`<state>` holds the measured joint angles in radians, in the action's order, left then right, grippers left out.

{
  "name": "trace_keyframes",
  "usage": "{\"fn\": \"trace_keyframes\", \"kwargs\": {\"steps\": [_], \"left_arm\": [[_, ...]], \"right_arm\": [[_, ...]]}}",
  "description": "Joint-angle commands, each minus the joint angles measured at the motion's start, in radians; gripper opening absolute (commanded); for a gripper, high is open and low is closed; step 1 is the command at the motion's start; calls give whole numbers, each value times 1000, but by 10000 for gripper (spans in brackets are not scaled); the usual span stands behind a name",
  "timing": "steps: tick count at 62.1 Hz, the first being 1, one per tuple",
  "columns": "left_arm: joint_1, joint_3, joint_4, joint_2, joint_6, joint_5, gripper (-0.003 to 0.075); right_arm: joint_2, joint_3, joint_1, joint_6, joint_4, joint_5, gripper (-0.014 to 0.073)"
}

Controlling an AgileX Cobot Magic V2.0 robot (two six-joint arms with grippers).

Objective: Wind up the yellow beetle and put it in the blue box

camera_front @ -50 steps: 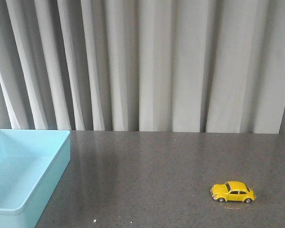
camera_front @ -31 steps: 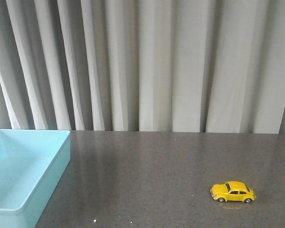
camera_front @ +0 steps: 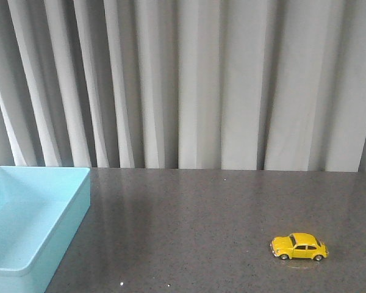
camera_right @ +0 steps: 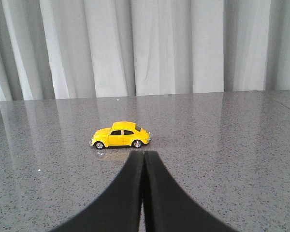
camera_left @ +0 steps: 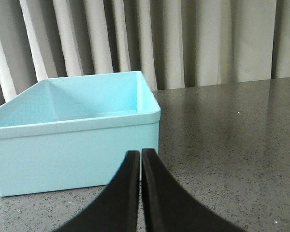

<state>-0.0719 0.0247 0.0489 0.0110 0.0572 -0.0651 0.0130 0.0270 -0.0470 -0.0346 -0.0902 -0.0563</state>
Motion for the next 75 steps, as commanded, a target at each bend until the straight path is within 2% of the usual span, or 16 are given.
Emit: {"fn": "trace_keyframes", "kwargs": {"steps": [1, 27, 41, 49, 58, 67, 75], "left_arm": [[0, -10, -2, 15, 11, 75, -5], [0, -10, -2, 15, 10, 79, -5], [0, -10, -3, 15, 11, 84, -5], [0, -32, -5, 15, 42, 131, -5], [0, -154, -1, 6, 55, 99, -5], [0, -319, 0, -92, 53, 9, -5], [0, -484, 49, -263, 53, -98, -5]], "right_arm": [[7, 3, -6, -5, 3, 75, -7], [7, 3, -6, -5, 3, 74, -7], [7, 3, -6, -39, 11, -24, -7], [7, -2, -6, -25, -3, 1, -7], [6, -92, -6, -13, -77, -20, -7], [-55, -255, -6, -35, -42, -90, -7], [-193, -417, -6, -35, 11, -138, -7]]}}
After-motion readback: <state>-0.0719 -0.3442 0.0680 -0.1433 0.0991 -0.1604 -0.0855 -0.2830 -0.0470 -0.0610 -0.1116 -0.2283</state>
